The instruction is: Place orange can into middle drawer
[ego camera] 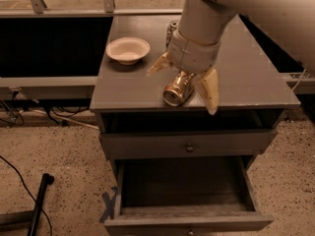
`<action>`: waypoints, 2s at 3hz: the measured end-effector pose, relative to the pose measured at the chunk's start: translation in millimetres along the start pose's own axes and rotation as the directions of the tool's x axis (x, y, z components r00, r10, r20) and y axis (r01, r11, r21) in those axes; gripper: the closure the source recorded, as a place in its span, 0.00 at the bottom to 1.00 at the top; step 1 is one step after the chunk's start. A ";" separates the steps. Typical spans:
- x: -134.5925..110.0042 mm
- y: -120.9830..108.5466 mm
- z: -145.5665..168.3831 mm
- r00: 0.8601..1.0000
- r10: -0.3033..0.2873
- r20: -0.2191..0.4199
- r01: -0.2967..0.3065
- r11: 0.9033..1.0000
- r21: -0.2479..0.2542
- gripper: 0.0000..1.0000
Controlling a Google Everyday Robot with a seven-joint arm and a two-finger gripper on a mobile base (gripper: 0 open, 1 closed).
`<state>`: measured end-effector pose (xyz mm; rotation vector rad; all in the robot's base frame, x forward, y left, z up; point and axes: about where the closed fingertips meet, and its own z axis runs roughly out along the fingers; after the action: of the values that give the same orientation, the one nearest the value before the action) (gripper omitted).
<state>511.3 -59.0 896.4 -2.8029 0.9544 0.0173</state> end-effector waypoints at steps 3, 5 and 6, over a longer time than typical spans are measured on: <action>86.8 -37.1 42.0 0.967 -0.233 -0.102 0.228 0.972 -0.061 0.00; 97.2 -24.0 66.5 0.971 -0.232 -0.049 0.228 0.970 -0.080 0.40; 85.9 -25.1 64.8 0.974 -0.227 0.006 0.227 0.973 -0.041 0.63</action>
Offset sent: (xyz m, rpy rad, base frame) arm 0.1025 -0.0107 -0.0259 -0.0903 -0.1393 0.2978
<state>597.7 -80.0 830.9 -2.9316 0.6344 0.0074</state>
